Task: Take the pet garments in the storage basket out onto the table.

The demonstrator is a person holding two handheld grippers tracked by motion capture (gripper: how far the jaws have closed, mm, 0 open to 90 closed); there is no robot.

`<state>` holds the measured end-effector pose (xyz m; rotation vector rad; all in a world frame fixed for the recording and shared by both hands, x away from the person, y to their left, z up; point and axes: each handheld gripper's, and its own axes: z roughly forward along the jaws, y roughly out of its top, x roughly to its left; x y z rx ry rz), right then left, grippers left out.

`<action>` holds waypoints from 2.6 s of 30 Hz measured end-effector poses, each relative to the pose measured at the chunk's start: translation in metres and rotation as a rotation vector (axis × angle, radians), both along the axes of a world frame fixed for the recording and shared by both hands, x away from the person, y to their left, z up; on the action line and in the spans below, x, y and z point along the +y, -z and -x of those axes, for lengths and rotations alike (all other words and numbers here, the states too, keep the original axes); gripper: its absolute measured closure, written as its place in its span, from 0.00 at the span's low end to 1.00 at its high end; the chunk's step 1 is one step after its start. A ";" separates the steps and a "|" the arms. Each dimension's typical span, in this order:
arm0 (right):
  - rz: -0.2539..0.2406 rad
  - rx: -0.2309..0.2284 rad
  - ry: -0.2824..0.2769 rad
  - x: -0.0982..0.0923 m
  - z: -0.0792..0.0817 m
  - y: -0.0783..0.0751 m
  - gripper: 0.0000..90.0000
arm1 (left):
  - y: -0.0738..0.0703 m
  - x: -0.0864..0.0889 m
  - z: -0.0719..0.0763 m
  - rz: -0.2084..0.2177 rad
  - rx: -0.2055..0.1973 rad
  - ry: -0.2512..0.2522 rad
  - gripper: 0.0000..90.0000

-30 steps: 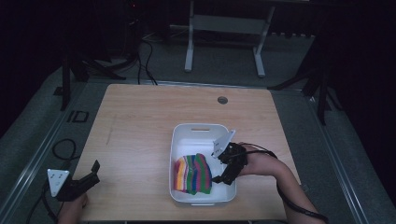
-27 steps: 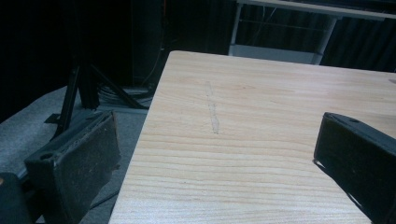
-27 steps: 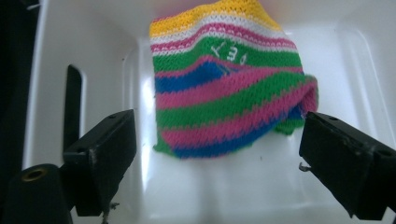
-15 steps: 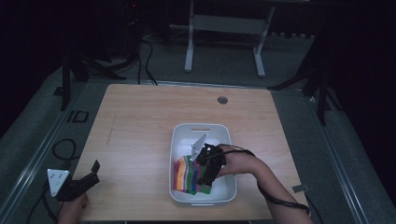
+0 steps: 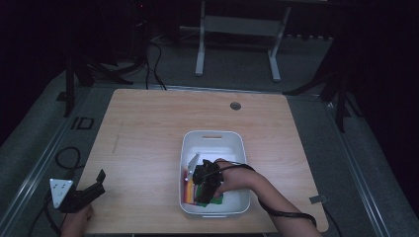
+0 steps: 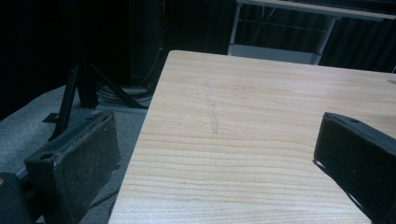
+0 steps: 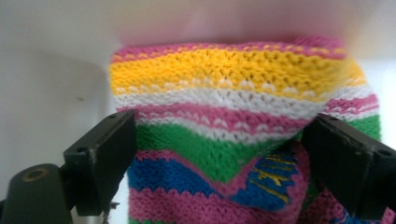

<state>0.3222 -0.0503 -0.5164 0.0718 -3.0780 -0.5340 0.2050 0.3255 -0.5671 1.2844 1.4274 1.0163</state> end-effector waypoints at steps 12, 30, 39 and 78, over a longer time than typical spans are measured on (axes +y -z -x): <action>-0.017 -0.055 -0.007 -0.005 0.008 -0.009 0.74 | 0.000 0.000 0.000 -0.002 0.001 -0.003 0.01; -0.156 -0.116 0.040 -0.042 0.000 -0.096 0.75 | 0.000 -0.001 0.000 -0.003 -0.002 -0.004 0.01; -0.227 -0.163 0.079 -0.062 -0.003 -0.135 0.75 | 0.000 -0.001 0.000 -0.003 -0.002 -0.005 0.01; -0.280 -0.262 0.604 -0.252 -0.048 -0.154 0.74 | 0.000 -0.001 0.000 -0.007 0.003 -0.004 0.01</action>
